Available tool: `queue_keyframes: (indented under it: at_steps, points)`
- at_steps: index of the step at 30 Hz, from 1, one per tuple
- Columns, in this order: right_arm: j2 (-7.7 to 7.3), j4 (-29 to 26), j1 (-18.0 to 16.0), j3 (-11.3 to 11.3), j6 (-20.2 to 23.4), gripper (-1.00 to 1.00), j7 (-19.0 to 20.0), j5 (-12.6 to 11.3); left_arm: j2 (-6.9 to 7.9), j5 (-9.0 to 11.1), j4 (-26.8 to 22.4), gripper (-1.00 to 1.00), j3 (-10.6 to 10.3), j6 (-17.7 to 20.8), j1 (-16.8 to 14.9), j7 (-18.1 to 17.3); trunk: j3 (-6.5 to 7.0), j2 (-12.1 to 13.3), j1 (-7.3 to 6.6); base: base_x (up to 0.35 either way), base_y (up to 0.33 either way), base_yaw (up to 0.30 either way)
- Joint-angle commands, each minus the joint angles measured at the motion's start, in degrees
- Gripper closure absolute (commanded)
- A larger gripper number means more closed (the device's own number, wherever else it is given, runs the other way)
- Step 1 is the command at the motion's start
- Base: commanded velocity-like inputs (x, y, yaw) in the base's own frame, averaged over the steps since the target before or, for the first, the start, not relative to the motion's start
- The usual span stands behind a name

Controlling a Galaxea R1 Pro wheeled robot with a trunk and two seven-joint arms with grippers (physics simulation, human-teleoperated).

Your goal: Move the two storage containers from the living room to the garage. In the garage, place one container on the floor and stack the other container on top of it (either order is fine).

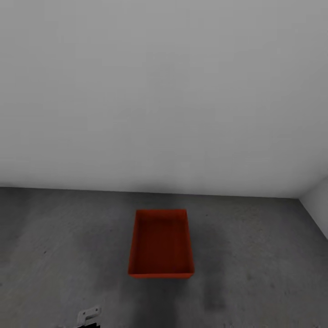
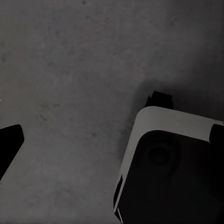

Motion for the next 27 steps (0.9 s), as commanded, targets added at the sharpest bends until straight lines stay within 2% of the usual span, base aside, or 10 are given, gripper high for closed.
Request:
queue_keyframes:
  at_steps: [1,13,27]
  points:
    - [0.02,0.19,-0.08,-0.06,-0.29,-1.0,-0.13,0.07,-0.01,0.47,0.0,-1.0,-0.49,0.04,0.01,0.14,-0.07,-0.08,0.0,-0.227,0.11,0.0]
    - [0.17,0.19,2.22,-0.06,-0.56,-1.0,0.05,0.14,-0.14,0.54,0.01,-1.0,-0.49,-0.65,2.91,0.03,-0.07,-0.08,0.0,-0.234,0.14,0.0]
    - [0.25,0.21,3.18,-0.06,-0.32,-1.0,0.13,0.16,-0.1,0.66,0.06,-1.0,-0.49,-0.72,3.31,0.04,0.02,-0.08,0.0,-0.263,0.186,0.0]
